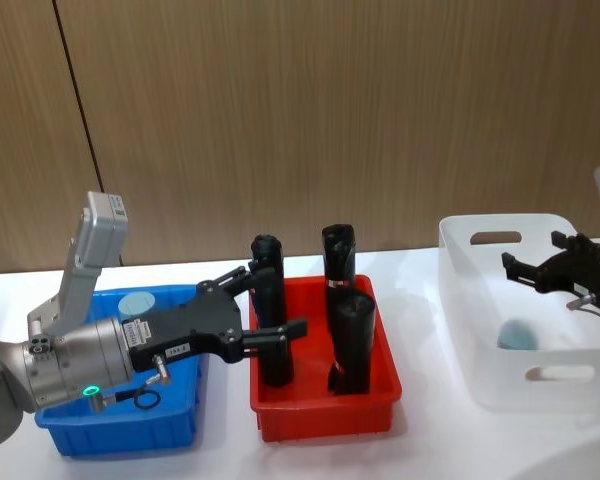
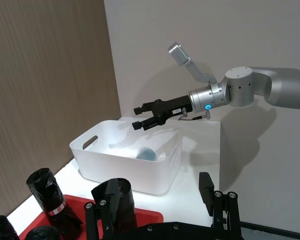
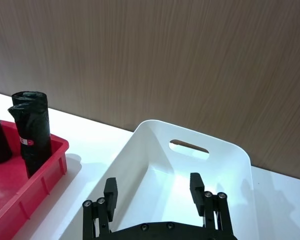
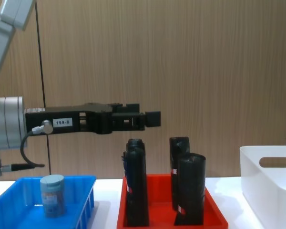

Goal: Pick the cotton swabs from the blue box and place them into the white box.

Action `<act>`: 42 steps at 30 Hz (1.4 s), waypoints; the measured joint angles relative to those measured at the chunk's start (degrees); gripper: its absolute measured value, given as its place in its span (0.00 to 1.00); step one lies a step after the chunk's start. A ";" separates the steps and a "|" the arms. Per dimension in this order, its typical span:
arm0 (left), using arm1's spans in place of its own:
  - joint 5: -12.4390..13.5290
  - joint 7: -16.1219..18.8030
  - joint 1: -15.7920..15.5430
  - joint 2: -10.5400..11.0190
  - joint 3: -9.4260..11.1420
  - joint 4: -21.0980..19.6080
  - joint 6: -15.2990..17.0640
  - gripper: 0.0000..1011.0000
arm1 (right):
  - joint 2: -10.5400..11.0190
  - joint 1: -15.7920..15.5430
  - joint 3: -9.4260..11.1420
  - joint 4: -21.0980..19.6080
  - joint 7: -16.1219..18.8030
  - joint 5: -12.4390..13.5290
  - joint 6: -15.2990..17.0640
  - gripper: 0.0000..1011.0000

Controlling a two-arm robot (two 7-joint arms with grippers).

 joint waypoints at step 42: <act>4.29 14.58 3.50 -0.48 1.92 -4.55 -1.10 0.99 | -1.59 -10.15 -0.86 -11.33 -5.15 1.30 -4.85 0.99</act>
